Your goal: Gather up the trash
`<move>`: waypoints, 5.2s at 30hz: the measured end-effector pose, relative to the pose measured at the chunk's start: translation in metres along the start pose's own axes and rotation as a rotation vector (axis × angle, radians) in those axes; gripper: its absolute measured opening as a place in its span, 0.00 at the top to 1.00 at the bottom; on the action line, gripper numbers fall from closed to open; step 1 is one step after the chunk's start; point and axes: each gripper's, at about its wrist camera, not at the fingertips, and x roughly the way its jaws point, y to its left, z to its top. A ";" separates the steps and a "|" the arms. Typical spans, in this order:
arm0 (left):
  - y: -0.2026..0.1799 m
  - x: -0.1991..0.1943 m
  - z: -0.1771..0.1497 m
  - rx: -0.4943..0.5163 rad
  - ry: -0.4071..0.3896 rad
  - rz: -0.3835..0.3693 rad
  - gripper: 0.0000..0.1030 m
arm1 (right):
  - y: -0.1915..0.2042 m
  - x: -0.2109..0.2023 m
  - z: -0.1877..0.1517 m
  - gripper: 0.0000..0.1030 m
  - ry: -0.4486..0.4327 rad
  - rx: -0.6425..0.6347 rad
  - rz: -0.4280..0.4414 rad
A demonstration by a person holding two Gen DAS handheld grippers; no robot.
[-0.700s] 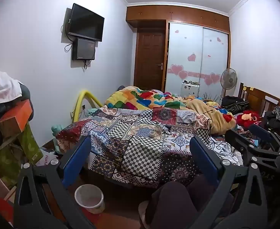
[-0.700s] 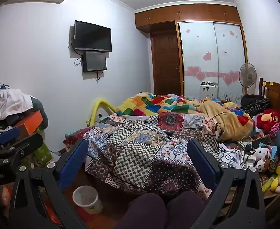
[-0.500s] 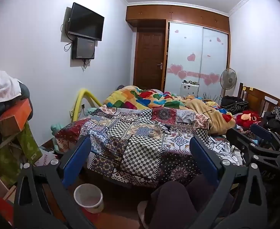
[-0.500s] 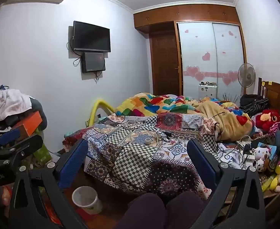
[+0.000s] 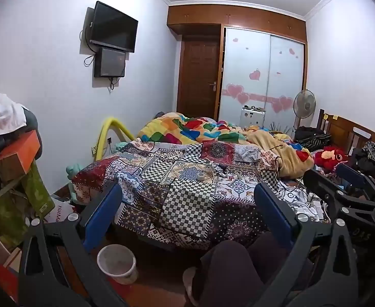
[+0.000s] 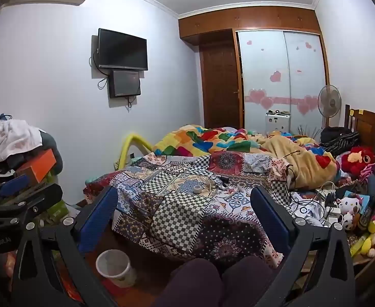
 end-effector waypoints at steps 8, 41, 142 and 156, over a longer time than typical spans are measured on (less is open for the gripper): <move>0.000 0.000 -0.002 0.002 0.002 -0.004 0.00 | -0.004 -0.002 0.002 0.00 -0.002 0.000 -0.001; -0.009 -0.003 -0.004 0.023 0.000 -0.008 0.00 | -0.007 -0.006 0.005 0.00 -0.006 0.000 -0.002; -0.046 0.657 -0.074 -0.038 0.668 -0.123 0.57 | -0.231 0.512 -0.080 0.78 0.714 0.037 -0.010; -0.039 0.621 -0.050 -0.056 0.637 -0.111 0.63 | -0.225 0.475 -0.062 0.89 0.702 0.055 -0.023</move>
